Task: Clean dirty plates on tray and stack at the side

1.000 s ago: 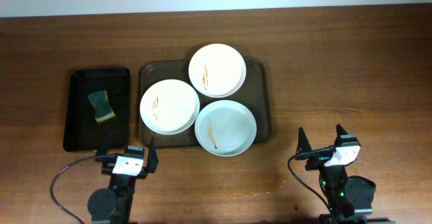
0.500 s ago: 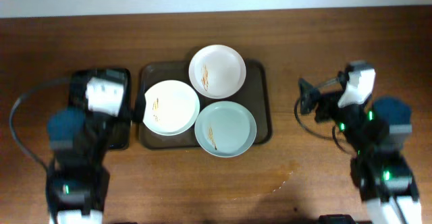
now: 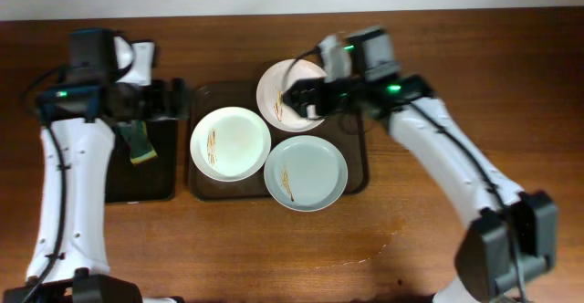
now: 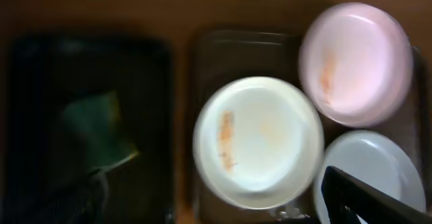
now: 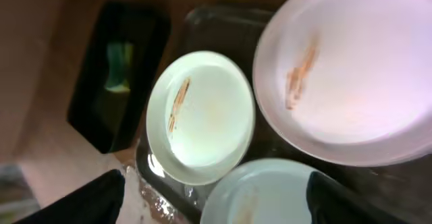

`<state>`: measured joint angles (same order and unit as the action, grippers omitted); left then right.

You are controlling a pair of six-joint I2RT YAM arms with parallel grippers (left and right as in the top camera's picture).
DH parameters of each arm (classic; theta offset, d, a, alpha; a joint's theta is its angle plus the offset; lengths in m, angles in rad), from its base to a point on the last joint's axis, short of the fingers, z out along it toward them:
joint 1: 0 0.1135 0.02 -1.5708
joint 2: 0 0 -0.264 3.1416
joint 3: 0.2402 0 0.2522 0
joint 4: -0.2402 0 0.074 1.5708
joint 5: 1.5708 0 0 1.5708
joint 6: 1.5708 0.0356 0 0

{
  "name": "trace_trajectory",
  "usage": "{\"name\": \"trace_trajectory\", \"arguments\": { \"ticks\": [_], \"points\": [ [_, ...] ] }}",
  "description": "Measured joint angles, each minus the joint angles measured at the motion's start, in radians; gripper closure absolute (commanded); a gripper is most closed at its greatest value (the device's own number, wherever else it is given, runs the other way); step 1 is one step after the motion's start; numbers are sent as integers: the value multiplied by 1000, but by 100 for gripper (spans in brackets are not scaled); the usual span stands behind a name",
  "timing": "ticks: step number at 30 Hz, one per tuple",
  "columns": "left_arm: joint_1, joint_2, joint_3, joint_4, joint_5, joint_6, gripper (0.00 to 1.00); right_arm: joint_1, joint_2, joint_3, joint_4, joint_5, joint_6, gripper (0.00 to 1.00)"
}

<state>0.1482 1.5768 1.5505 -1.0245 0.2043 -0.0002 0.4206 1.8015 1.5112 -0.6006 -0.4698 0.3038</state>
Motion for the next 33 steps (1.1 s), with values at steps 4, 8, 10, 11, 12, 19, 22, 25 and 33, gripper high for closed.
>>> {"name": "trace_trajectory", "arguments": {
  "ticks": [4,8,10,11,12,19,22,25,33],
  "points": [
    [84,22,0,-24,-130,-99,1,216,195,120,-54,327,36,53],
    [84,116,0,-26,-164,-133,1,260,325,121,-7,443,153,61],
    [84,143,0,-26,-165,-136,1,260,333,121,26,456,188,64],
    [84,160,0,-26,-168,-137,1,260,344,121,45,461,211,65],
    [84,173,0,-26,-169,-137,1,260,360,122,64,463,228,66],
    [84,175,0,-23,-180,-137,1,260,434,122,75,463,315,92],
    [84,191,0,-19,-183,-140,21,257,443,128,94,462,332,96],
    [84,291,0,-11,-186,-146,37,257,443,129,93,462,340,96],
    [84,554,0,104,-313,-178,68,255,443,130,92,454,328,96]
  ]
}}
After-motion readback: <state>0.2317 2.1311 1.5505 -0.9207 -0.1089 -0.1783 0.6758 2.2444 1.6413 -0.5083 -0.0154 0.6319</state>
